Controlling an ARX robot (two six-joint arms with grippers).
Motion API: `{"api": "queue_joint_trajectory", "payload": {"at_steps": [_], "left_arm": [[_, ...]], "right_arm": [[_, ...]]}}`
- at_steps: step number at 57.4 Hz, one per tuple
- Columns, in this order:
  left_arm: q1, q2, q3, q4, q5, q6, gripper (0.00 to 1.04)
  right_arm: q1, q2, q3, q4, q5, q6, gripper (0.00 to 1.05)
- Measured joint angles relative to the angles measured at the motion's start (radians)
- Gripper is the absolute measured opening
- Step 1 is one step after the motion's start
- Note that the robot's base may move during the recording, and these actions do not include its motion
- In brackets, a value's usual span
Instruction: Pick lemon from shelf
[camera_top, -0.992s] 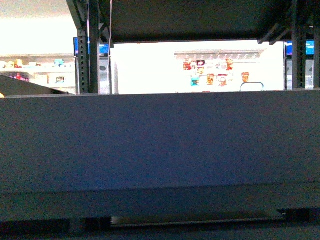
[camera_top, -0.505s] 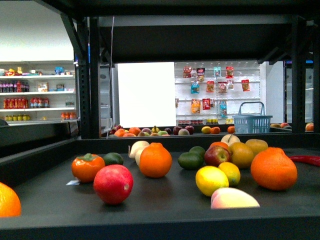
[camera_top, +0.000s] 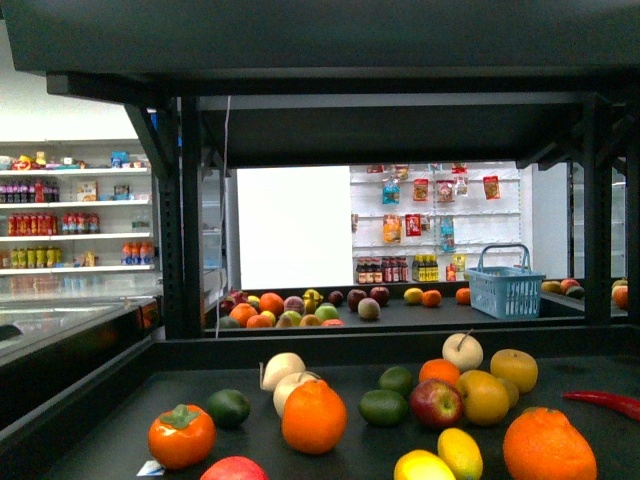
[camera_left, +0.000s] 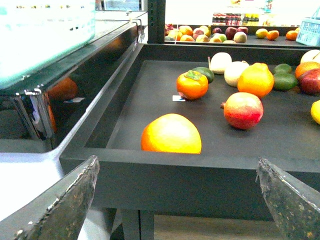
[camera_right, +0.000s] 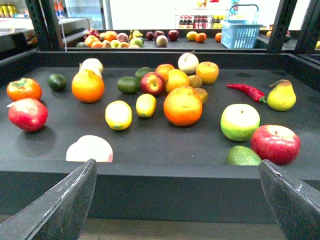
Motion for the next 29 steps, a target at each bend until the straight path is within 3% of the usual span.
{"api": "queue_joint_trajectory", "payload": {"at_steps": [29], "left_arm": [[0.000,0.000,0.000,0.000,0.000,0.000,0.97]], "right_arm": [[0.000,0.000,0.000,0.000,0.000,-0.001,0.97]]}}
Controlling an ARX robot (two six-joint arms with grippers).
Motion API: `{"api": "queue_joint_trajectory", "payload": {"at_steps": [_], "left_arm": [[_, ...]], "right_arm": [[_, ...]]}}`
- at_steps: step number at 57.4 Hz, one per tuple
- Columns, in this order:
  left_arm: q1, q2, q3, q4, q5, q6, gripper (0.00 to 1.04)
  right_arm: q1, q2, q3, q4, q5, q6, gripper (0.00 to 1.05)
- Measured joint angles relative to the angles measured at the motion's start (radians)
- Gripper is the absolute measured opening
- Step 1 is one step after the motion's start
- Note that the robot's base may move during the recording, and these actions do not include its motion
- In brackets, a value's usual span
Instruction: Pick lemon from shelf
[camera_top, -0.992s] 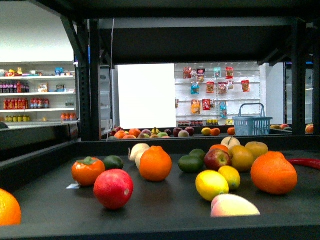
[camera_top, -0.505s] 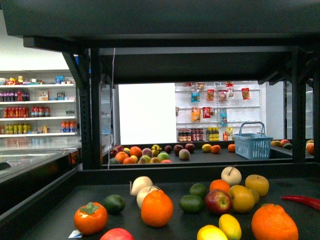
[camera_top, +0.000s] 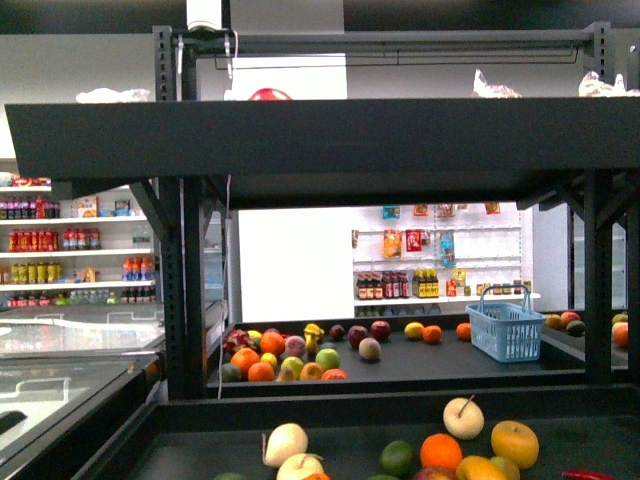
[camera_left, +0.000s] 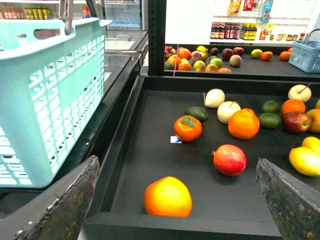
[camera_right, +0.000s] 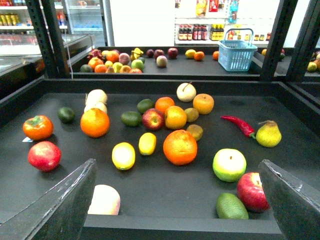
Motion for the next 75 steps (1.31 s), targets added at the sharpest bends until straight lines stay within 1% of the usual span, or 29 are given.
{"api": "queue_joint_trajectory", "payload": {"at_steps": [31,35,38,40,42,46,49,51,55,57,63,69,75], "left_arm": [[-0.002,0.001,0.000,-0.002,-0.006,-0.005,0.97],[-0.043,0.066,0.028,-0.075,-0.136,-0.127,0.97],[-0.044,0.130,0.047,-0.066,-0.133,-0.208,0.97],[-0.035,0.185,0.071,-0.039,-0.112,-0.264,0.97],[-0.010,0.249,0.106,-0.003,-0.081,-0.312,0.97],[0.069,0.388,0.192,0.072,0.022,-0.417,0.97],[0.180,0.555,0.303,0.127,0.146,-0.539,0.97],[0.245,0.649,0.364,0.143,0.212,-0.602,0.97],[0.371,0.848,0.499,0.175,0.303,-0.721,0.97],[0.415,0.933,0.559,0.187,0.332,-0.771,0.97],[0.486,1.107,0.692,0.217,0.388,-0.890,0.97],[0.518,1.249,0.806,0.246,0.420,-0.985,0.97],[0.530,1.355,0.896,0.246,0.440,-1.046,0.97]], "right_arm": [[0.000,0.000,0.000,0.000,0.000,0.000,0.97],[0.000,0.000,0.000,0.000,0.000,0.000,0.97],[0.000,0.000,0.000,0.000,-0.001,0.000,0.97],[0.000,0.000,0.000,0.000,0.000,0.000,0.97],[0.000,0.000,0.000,0.000,-0.001,0.000,0.97],[0.000,0.000,0.000,0.000,0.000,0.000,0.97],[0.000,0.000,0.000,0.000,0.000,0.000,0.97],[0.000,0.000,0.000,0.000,0.000,0.000,0.97],[0.000,0.000,0.000,0.000,0.000,0.000,0.97],[0.000,0.000,0.000,0.000,0.000,0.000,0.97],[0.000,0.000,0.000,0.000,0.000,0.000,0.97],[0.000,0.000,0.000,0.000,0.000,0.000,0.97],[0.000,0.000,0.000,0.000,0.000,0.000,0.97]]}}
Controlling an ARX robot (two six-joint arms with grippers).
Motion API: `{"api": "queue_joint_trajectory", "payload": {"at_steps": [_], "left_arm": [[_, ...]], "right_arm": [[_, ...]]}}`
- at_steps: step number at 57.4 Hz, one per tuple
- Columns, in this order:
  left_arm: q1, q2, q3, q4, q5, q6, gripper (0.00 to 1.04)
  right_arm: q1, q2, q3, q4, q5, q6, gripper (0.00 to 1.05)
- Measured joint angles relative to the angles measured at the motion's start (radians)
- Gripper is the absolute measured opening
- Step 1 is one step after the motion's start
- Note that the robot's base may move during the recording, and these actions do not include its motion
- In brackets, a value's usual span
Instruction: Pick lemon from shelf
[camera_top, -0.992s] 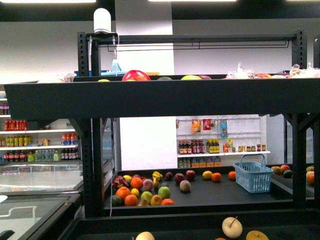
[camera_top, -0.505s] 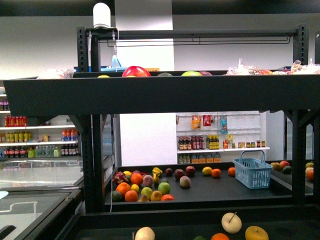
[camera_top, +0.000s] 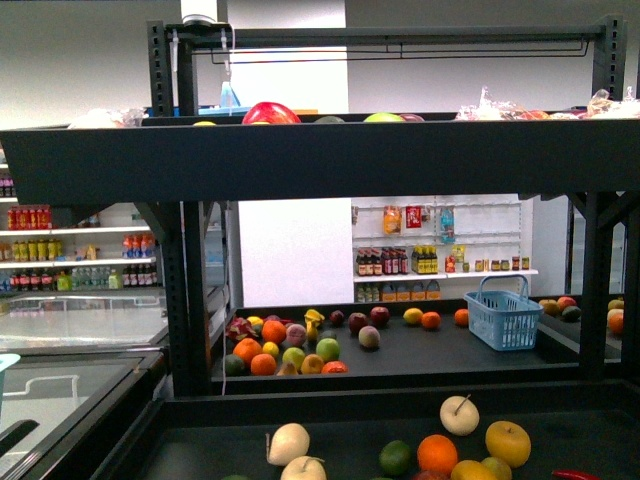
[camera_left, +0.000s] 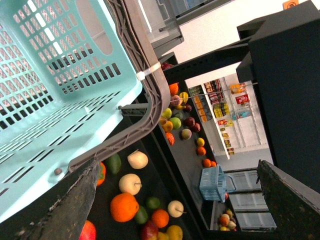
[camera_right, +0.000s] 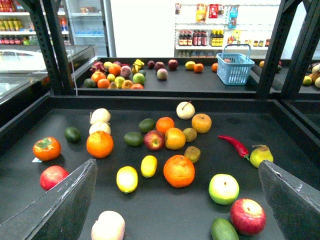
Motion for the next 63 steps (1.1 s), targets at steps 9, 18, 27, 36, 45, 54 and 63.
{"api": "queue_joint_trajectory", "payload": {"at_steps": [9,18,27,36,45,54,63], "left_arm": [[0.018,0.156,0.134,0.003,0.034,-0.083,0.97],[0.039,0.274,0.247,0.003,0.063,-0.134,0.97],[0.051,0.369,0.350,-0.013,0.067,-0.156,0.97],[0.050,0.472,0.465,-0.031,0.077,-0.171,0.97],[0.042,0.537,0.546,-0.054,0.071,-0.183,0.97],[0.024,0.593,0.602,-0.040,0.055,-0.207,0.97],[0.004,0.616,0.633,-0.018,0.038,-0.235,0.97]], "right_arm": [[0.000,0.000,0.000,0.000,0.000,0.000,0.97],[0.000,0.000,0.000,0.000,0.000,0.000,0.97],[0.000,0.000,0.000,0.000,0.000,0.000,0.97],[0.000,0.000,0.000,0.000,0.000,0.000,0.97],[0.000,0.000,0.000,0.000,0.000,0.000,0.97],[0.000,0.000,0.000,0.000,0.000,0.000,0.97],[0.000,0.000,0.000,0.000,0.000,0.000,0.97]]}}
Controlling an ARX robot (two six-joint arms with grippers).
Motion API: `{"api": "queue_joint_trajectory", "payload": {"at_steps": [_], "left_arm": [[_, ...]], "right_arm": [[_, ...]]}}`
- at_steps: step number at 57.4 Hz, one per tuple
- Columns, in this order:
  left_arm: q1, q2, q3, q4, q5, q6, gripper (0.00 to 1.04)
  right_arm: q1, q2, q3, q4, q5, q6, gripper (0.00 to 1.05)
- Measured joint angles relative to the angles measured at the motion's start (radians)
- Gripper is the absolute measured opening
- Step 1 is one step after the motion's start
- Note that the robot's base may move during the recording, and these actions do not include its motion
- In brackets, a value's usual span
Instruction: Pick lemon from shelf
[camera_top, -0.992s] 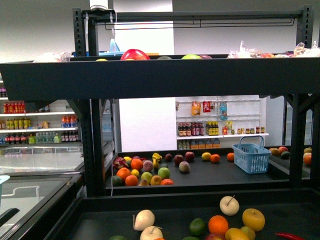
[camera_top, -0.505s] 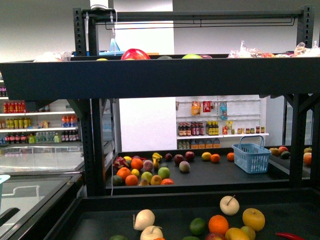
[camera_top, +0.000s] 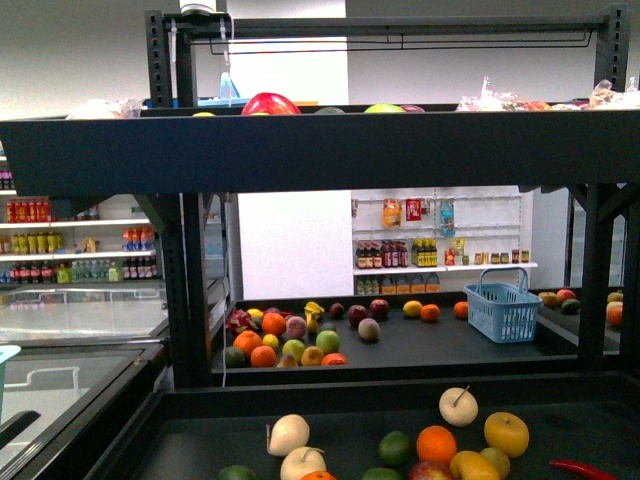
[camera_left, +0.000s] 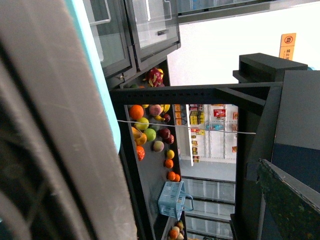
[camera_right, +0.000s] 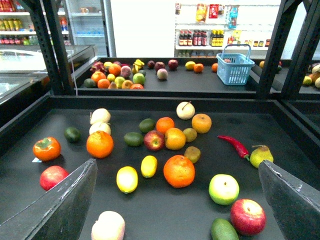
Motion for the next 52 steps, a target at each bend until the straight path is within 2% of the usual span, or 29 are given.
{"api": "queue_joint_trajectory", "payload": {"at_steps": [3,6,12,19,23,26,52], "left_arm": [[-0.005,0.000,0.002,0.000,-0.005,-0.001,0.96],[-0.008,0.000,0.002,-0.008,-0.010,-0.001,0.88],[-0.010,0.007,0.002,-0.033,-0.024,0.005,0.62],[-0.010,0.012,0.001,-0.041,-0.029,0.010,0.41],[-0.010,0.011,-0.005,-0.045,-0.029,0.012,0.23],[-0.013,0.006,-0.017,-0.048,-0.029,-0.004,0.17],[-0.088,-0.126,-0.079,-0.071,0.024,0.142,0.12]], "right_arm": [[0.000,0.000,0.000,0.000,0.000,0.000,0.97],[0.000,0.000,0.000,0.000,0.000,0.000,0.97],[0.000,0.000,0.000,0.000,0.000,0.000,0.97],[0.000,0.000,0.000,0.000,0.000,0.000,0.97],[0.000,0.000,0.000,0.000,0.000,0.000,0.97],[0.000,0.000,0.000,0.000,0.000,0.000,0.97],[0.000,0.000,0.000,0.000,0.000,0.000,0.97]]}}
